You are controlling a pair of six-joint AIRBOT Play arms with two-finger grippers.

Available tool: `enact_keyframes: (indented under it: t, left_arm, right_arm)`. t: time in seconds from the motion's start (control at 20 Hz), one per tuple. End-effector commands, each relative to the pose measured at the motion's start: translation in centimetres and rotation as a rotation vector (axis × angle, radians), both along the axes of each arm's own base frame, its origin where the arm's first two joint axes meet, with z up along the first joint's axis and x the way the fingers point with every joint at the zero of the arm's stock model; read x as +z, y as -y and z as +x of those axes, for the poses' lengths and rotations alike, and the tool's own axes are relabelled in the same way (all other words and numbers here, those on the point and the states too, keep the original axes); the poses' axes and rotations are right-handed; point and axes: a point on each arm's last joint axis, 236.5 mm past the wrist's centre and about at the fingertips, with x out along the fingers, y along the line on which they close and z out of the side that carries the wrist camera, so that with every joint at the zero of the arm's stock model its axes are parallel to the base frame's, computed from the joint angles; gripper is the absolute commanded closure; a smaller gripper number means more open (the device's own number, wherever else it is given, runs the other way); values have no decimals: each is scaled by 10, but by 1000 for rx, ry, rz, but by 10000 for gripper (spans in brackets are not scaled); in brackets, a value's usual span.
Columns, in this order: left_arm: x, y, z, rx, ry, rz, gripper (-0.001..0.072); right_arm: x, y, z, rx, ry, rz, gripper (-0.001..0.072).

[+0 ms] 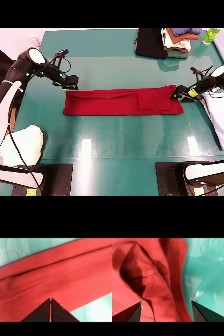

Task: Fold the shirts.

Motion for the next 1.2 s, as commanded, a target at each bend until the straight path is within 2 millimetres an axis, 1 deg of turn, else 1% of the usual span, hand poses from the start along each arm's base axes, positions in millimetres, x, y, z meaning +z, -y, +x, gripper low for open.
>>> enact_keyframes:
  t: [0.0, 0.1, 0.15, 0.25, 0.3, 0.35, 0.45, 0.55, 0.65, 0.8, 1.0, 1.15]
  left_arm:
    - [1, 28, -8, -37, 0, -11, 678]
    - [1, 35, -11, -54, -1, -11, 678]
    - [1, 38, -12, -58, 0, -12, 678]
    - [2, 42, -13, -65, 2, -13, 678]
    - [2, 44, -14, -70, 2, -14, 679]
    - [2, 47, -15, -73, 3, -17, 678]
    - [3, 52, -12, -72, 18, -21, 679]
    - [3, 62, -9, -68, 42, -29, 679]
    - [1, 80, -8, -90, 68, -35, 679]
    - [-9, 113, -10, -132, 98, -45, 680]
    - [-35, 161, -20, -171, 84, -85, 680]
    - [-50, 186, -28, -181, 55, -121, 680]
  right_arm:
    - [-21, -16, -5, 25, -22, 27, 17]
    - [-29, -26, -7, 52, -47, 34, 29]
    - [-31, -32, -7, 69, -51, 33, 140]
    - [-31, -40, -4, 95, -37, 18, 467]
    - [-28, -42, -2, 100, -22, 11, 601]
    - [-23, -45, 1, 105, -4, 6, 689]
    - [-7, -44, 4, 85, 30, -3, 690]
    - [16, -44, 5, 73, 71, -13, 691]
    - [41, -42, -3, 77, 96, -39, 690]
    - [78, -51, -20, 81, 119, -29, 691]
    - [125, -72, -36, 97, 198, -34, 691]
    - [157, -98, -47, 125, 267, -22, 691]
